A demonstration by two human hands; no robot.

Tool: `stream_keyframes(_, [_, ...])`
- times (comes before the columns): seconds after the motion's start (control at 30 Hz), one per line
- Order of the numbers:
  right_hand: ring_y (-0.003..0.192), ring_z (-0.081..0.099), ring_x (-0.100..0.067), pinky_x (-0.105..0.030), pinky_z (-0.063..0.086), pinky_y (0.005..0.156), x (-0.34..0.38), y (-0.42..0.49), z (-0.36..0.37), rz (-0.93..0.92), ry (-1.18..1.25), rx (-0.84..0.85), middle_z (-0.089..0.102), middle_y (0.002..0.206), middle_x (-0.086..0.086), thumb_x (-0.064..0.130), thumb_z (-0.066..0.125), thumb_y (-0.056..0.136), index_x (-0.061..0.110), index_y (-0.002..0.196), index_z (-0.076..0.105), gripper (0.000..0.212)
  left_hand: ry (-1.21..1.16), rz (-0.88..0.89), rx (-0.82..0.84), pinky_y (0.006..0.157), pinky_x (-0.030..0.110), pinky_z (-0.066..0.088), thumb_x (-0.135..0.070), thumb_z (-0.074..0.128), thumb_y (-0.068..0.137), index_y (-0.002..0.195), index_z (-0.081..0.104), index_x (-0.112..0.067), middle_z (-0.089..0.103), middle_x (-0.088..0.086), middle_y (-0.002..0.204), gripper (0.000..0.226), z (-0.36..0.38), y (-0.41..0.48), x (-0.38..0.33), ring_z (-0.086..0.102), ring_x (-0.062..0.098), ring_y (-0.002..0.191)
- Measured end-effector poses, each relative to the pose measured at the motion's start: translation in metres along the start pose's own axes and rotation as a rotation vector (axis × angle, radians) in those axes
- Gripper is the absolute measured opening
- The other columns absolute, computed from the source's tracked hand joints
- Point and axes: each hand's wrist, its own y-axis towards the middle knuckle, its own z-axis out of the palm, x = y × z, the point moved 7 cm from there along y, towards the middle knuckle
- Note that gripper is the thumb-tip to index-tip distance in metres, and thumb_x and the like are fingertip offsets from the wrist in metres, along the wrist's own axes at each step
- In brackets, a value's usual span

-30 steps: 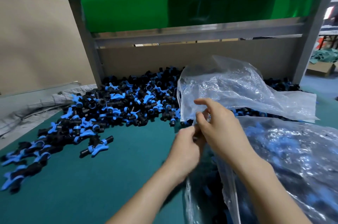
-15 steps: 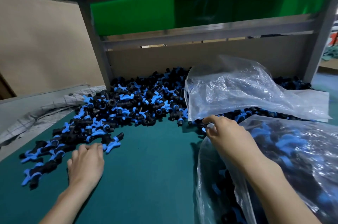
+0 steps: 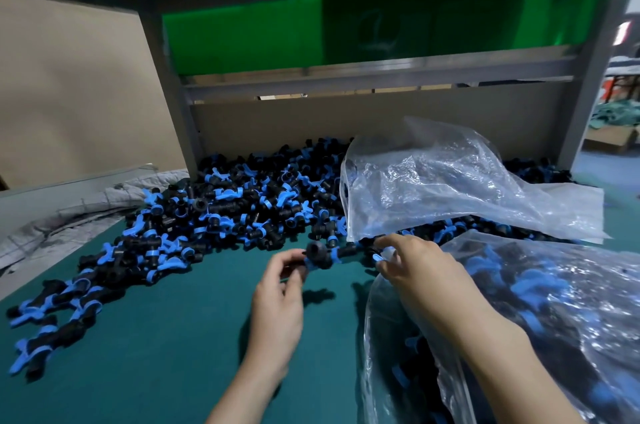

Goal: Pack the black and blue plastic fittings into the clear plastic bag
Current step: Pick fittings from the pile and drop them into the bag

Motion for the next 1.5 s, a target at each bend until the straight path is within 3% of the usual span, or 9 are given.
stream_keyframes(0.17, [0.109,0.059,-0.021,-0.034,0.046,0.078,0.002,0.001,0.0,-0.028,-0.017,0.002,0.057,0.125,0.009,0.043,0.05,0.1,0.041,0.133,0.049,0.033,-0.078,-0.009,0.076,0.075,0.014,0.047,-0.009,0.06,0.096,0.097,0.065,-0.04,0.072,-0.015,0.095,0.032,0.021,-0.009,-0.002,0.067,0.009,0.089])
stream_keyframes(0.33, [0.098,0.06,-0.021,-0.034,0.049,0.076,0.003,-0.001,0.0,-0.037,-0.027,-0.002,0.058,0.114,0.01,0.042,0.052,0.098,0.042,0.121,0.056,0.023,-0.083,-0.012,0.058,0.074,0.013,0.045,-0.011,0.061,0.095,0.098,0.067,-0.036,0.071,-0.015,0.096,0.026,0.017,-0.011,-0.002,0.065,0.008,0.088])
stream_keyframes(0.5, [0.092,0.059,-0.021,-0.033,0.042,0.066,0.004,-0.001,-0.001,-0.036,-0.04,-0.006,0.053,0.102,0.012,0.043,0.052,0.098,0.042,0.118,0.058,0.021,-0.058,0.013,0.053,0.076,0.015,0.045,-0.015,0.061,0.095,0.099,0.067,-0.034,0.07,-0.016,0.098,0.02,0.016,-0.012,-0.004,0.063,0.004,0.091])
stream_keyframes(0.6, [0.091,0.06,-0.022,-0.033,0.043,0.066,0.004,-0.001,0.0,-0.031,-0.046,-0.002,0.057,0.107,0.011,0.043,0.051,0.098,0.042,0.119,0.057,0.021,-0.067,0.025,0.055,0.08,0.015,0.045,-0.015,0.061,0.096,0.098,0.068,-0.034,0.07,-0.015,0.098,0.021,0.016,-0.013,-0.006,0.063,0.005,0.095])
stream_keyframes(0.9, [0.1,0.062,-0.024,-0.034,0.049,0.075,0.002,0.002,-0.001,-0.025,0.018,-0.002,0.062,0.115,0.007,0.044,0.051,0.099,0.04,0.12,0.06,0.023,-0.156,-0.021,0.028,0.078,0.008,0.045,-0.014,0.064,0.094,0.11,0.065,-0.032,0.071,-0.017,0.097,0.024,0.015,-0.011,-0.005,0.066,0.0,0.094])
stream_keyframes(1.1, [0.101,0.06,-0.023,-0.036,0.05,0.082,0.005,0.001,-0.006,-0.037,0.058,-0.003,0.061,0.107,0.006,0.043,0.05,0.099,0.037,0.118,0.063,0.023,-0.129,-0.034,-0.009,0.069,0.011,0.047,-0.017,0.066,0.093,0.095,0.068,-0.029,0.071,-0.013,0.086,0.012,0.014,-0.01,0.001,0.065,0.005,0.082])
stream_keyframes(1.23, [0.098,0.062,-0.015,-0.033,0.048,0.083,0.007,0.0,-0.021,-0.027,0.267,-0.091,0.067,0.1,0.01,0.036,0.054,0.098,0.035,0.115,0.067,0.022,-0.159,-0.056,-0.034,0.071,0.011,0.048,-0.018,0.063,0.094,0.095,0.066,-0.025,0.072,-0.012,0.086,0.007,0.012,-0.009,0.003,0.065,0.004,0.079])
stream_keyframes(1.37, [0.072,0.058,0.006,-0.021,0.041,0.066,0.004,-0.001,-0.043,-0.003,0.579,-0.227,0.064,0.085,0.013,0.034,0.056,0.097,0.036,0.117,0.069,0.023,-0.252,-0.101,-0.025,0.06,0.009,0.044,-0.026,0.056,0.097,0.091,0.066,-0.011,0.071,-0.003,0.073,0.019,0.007,-0.012,0.004,0.06,0.002,0.063])
stream_keyframes(1.5, [0.068,0.057,0.007,-0.007,0.042,0.06,0.007,-0.003,-0.053,0.0,0.743,-0.288,0.064,0.085,0.013,0.031,0.057,0.097,0.037,0.116,0.069,0.024,-0.274,-0.08,0.092,0.059,0.013,0.046,-0.033,0.057,0.093,0.087,0.069,-0.015,0.07,-0.002,0.072,0.023,0.011,-0.025,-0.014,0.059,0.003,0.062])
